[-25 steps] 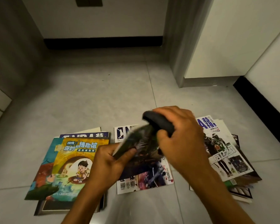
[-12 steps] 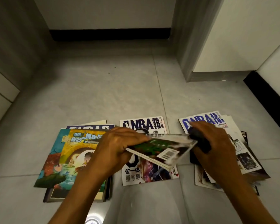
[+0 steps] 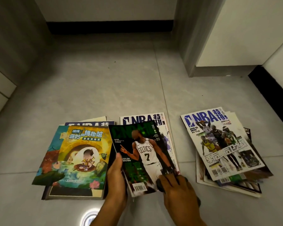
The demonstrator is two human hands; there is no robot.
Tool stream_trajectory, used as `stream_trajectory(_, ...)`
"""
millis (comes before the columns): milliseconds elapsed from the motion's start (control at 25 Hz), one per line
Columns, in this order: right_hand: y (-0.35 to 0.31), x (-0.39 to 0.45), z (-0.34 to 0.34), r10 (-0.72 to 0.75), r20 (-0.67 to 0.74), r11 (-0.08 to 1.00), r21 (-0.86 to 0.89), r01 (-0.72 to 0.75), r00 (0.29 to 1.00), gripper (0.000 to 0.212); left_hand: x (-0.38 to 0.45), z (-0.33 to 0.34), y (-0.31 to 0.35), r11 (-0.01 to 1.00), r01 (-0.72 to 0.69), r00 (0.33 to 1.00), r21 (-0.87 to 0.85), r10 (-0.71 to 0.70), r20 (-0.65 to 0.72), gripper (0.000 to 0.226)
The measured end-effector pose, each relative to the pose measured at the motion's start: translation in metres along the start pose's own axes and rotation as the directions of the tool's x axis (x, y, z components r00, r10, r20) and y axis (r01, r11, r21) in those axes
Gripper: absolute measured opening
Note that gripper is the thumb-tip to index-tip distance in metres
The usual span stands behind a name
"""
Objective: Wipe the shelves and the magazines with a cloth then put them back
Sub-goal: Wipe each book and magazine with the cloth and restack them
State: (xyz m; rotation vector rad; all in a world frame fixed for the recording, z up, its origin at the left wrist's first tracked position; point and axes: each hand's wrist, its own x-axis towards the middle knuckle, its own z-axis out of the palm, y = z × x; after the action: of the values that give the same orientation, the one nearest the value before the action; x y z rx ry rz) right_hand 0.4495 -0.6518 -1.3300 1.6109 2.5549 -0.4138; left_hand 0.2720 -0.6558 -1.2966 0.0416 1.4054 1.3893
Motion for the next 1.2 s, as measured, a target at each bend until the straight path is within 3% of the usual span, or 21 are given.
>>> stream_trajectory(40, -0.002, 0.001, -0.003, -0.008, 0.067, 1.000, 0.025, 0.006, 0.998, 0.060, 0.006, 0.002, 0.003, 0.988, -0.027, 1.000, 0.151, 0.026, 0.008, 0.021)
stream_trajectory(120, 0.000, 0.002, -0.012, 0.002, 0.146, 0.985, 0.168, -0.027, 0.989, 0.044, 0.020, 0.001, 0.003, 0.871, -0.055, 0.997, 0.487, 0.075, -0.021, 0.012)
stream_trajectory(200, 0.002, 0.013, -0.027, 0.065, 0.142, 0.893, 0.434, -0.121, 0.988, 0.041, 0.033, -0.007, 0.002, 0.800, -0.022, 0.998, 0.599, 0.056, -0.037, 0.014)
stream_trajectory(280, 0.012, 0.039, -0.032, 0.116, -0.001, 0.807, 0.583, -0.094, 0.993, 0.048, 0.043, -0.014, -0.004, 0.779, -0.005, 0.996, 0.627, 0.063, -0.069, 0.016)
stream_trajectory(360, 0.024, 0.069, -0.019, 0.174, -0.098, 0.857, 0.506, -0.101, 0.980, 0.049, 0.054, -0.017, -0.008, 0.720, -0.019, 0.991, 0.694, 0.105, -0.082, 0.010)
stream_trajectory(440, 0.010, 0.080, 0.010, 0.163, -0.163, 0.958, 0.263, -0.117, 0.973, 0.054, 0.065, -0.019, -0.008, 0.614, -0.050, 0.988, 0.788, 0.145, -0.050, 0.011)
stream_trajectory(520, -0.023, 0.074, 0.030, -0.086, -0.151, 0.988, 0.113, 0.104, 0.985, 0.054, 0.072, -0.023, -0.009, 0.572, -0.090, 0.988, 0.816, 0.158, -0.001, 0.014)
stream_trajectory(600, -0.024, 0.079, 0.041, -0.380, -0.125, 0.923, 0.008, 0.384, 0.916, 0.055, 0.077, -0.026, -0.013, 0.558, -0.113, 0.986, 0.822, 0.166, 0.023, 0.016)
stream_trajectory(640, -0.009, 0.097, 0.038, -0.397, -0.126, 0.917, -0.006, 0.399, 0.909, 0.056, 0.078, -0.026, -0.015, 0.555, -0.123, 0.984, 0.823, 0.174, 0.029, 0.015)
stream_trajectory(720, 0.026, 0.138, 0.027, -0.169, -0.171, 0.978, 0.092, 0.187, 0.971, 0.057, 0.080, -0.026, -0.020, 0.558, -0.137, 0.981, 0.819, 0.191, 0.034, 0.011)
stream_trajectory(800, 0.033, 0.164, 0.013, 0.079, -0.136, 0.985, 0.162, -0.057, 0.988, 0.055, 0.083, -0.024, -0.022, 0.568, -0.131, 0.979, 0.812, 0.201, 0.017, 0.011)
stream_trajectory(840, 0.016, 0.171, 0.014, 0.094, -0.129, 0.984, 0.161, -0.073, 0.987, 0.056, 0.086, -0.025, -0.024, 0.573, -0.130, 0.978, 0.809, 0.209, 0.009, 0.011)
stream_trajectory(960, -0.056, 0.167, 0.019, -0.213, -0.086, 0.956, 0.188, 0.226, 0.973, 0.058, 0.083, -0.025, -0.023, 0.562, -0.155, 0.973, 0.813, 0.228, 0.027, 0.013)
stream_trajectory(1040, -0.050, 0.169, 0.017, -0.327, -0.090, 0.923, 0.185, 0.338, 0.941, 0.057, 0.084, -0.023, -0.021, 0.544, -0.163, 0.972, 0.823, 0.232, 0.039, 0.015)
stream_trajectory(1120, -0.008, 0.174, 0.013, -0.199, -0.086, 0.963, 0.170, 0.211, 0.976, 0.056, 0.085, -0.023, -0.021, 0.574, -0.125, 0.978, 0.809, 0.210, 0.002, 0.010)
stream_trajectory(1200, 0.037, 0.164, 0.011, 0.032, -0.132, 0.975, 0.222, -0.002, 0.991, 0.056, 0.084, -0.022, -0.022, 0.585, -0.115, 0.978, 0.803, 0.206, -0.011, 0.010)
